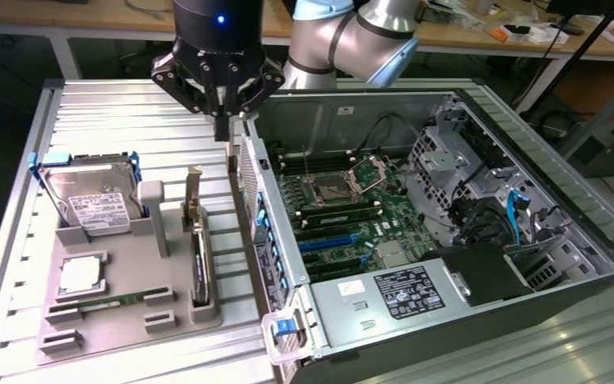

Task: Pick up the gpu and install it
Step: 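Reach for the gpu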

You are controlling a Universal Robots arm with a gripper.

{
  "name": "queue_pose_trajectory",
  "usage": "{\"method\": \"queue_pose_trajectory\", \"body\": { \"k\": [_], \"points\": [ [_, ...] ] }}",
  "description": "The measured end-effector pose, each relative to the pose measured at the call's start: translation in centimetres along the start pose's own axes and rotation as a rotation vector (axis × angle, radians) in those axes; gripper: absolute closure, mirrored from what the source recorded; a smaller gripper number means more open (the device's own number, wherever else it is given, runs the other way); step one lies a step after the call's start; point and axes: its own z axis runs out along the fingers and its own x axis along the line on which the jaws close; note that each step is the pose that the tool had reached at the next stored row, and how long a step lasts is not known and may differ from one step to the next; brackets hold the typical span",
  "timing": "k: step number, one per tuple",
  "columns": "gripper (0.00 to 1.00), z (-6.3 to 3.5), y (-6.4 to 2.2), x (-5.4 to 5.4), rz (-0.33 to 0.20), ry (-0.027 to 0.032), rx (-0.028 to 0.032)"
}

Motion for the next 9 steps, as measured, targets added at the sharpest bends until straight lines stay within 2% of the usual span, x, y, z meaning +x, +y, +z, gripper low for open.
{"method": "queue_pose_trajectory", "body": {
  "k": [9],
  "points": [
    [0.89, -0.02, -0.08, 0.99, 0.000, -0.0001, -0.0001]
  ]
}}
